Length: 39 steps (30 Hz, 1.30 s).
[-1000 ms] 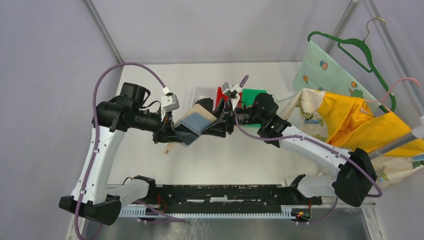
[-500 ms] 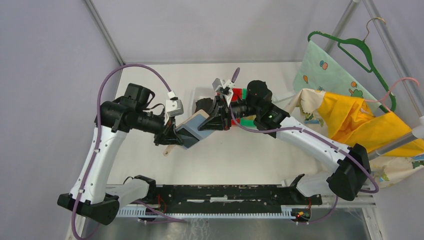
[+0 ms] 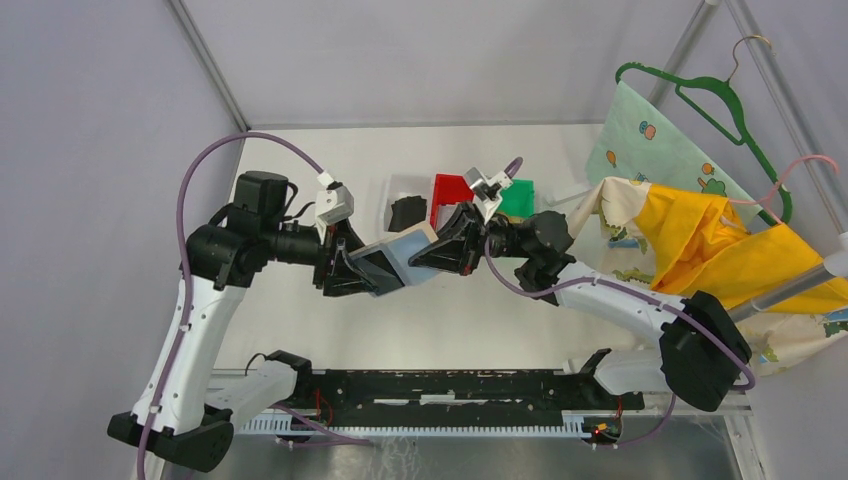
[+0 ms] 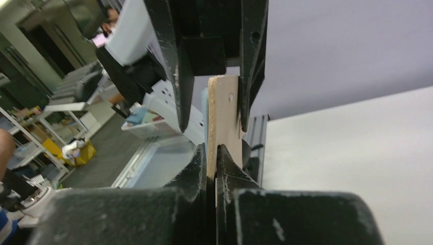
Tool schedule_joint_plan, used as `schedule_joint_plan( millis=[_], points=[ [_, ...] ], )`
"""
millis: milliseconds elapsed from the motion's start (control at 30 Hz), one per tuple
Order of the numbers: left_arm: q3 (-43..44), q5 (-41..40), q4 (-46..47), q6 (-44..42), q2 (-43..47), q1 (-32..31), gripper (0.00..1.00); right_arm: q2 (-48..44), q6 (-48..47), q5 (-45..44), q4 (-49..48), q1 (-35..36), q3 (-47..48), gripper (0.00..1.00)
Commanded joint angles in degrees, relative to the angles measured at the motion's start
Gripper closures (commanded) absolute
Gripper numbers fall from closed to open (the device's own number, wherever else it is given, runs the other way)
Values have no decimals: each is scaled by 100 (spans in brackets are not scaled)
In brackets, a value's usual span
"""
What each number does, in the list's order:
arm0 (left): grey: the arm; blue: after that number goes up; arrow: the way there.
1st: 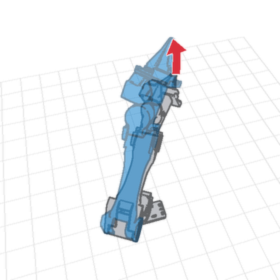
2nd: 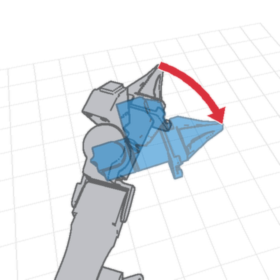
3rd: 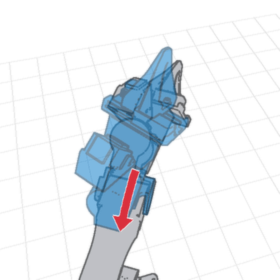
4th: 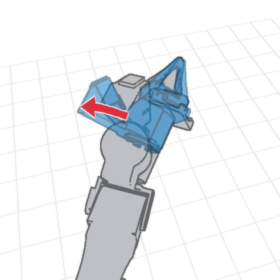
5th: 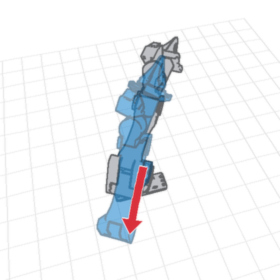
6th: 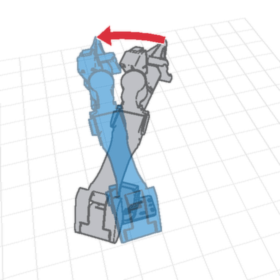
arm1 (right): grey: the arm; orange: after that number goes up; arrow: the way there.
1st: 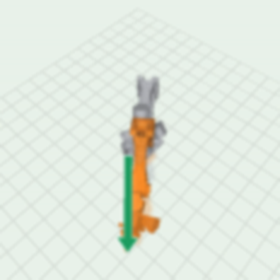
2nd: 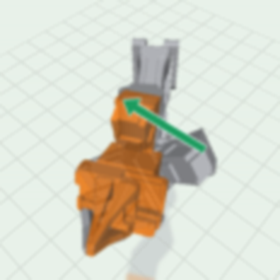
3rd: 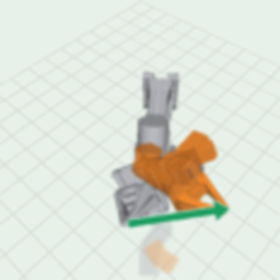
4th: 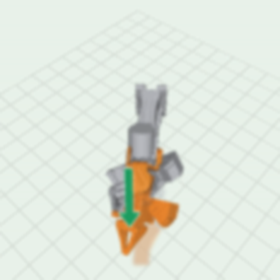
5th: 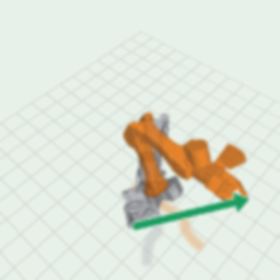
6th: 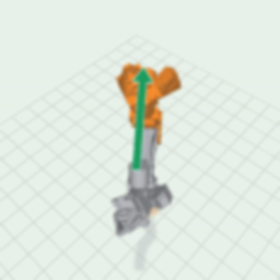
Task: Take the credit cards out of the card holder
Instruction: Remove the credit card from the card holder.
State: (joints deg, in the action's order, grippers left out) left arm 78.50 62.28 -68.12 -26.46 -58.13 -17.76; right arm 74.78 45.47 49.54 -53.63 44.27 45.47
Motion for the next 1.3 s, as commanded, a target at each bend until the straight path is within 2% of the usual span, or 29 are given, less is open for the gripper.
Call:
schedule_joint_plan(
  millis=[0,233,567,700,867,1033,1100,1167,1200,1233,1267],
  points=[
    [-104,513,905,897,188,-21,38,-192,1466,-524,-2843,-16,-211,100],
    [-124,777,993,1056,223,-24,44,-45,1991,-742,-3632,82,-399,100],
    [-3,1228,1128,1387,201,-12,53,-100,1246,-908,-2746,335,-425,100],
    [49,1397,975,1265,216,-9,63,-338,671,-1198,-1917,328,-482,100],
    [68,1275,837,1101,230,-17,81,-551,305,-1518,-1419,333,-594,100],
    [57,1160,754,1006,223,-20,78,-706,116,-1722,-1084,328,-661,100],
    [44,1119,748,1019,211,-14,70,-752,103,-1762,-1088,328,-695,100],
    [32,1119,726,1038,200,-16,66,-785,76,-1774,-1055,332,-722,100],
    [34,1112,707,1037,190,-13,67,-781,69,-1763,-996,332,-716,93],
    [33,1055,697,1043,187,-10,72,-785,26,-1738,-909,328,-703,80],
    [38,913,695,1051,181,-16,80,-801,-19,-1729,-774,320,-694,71]
  ],
)
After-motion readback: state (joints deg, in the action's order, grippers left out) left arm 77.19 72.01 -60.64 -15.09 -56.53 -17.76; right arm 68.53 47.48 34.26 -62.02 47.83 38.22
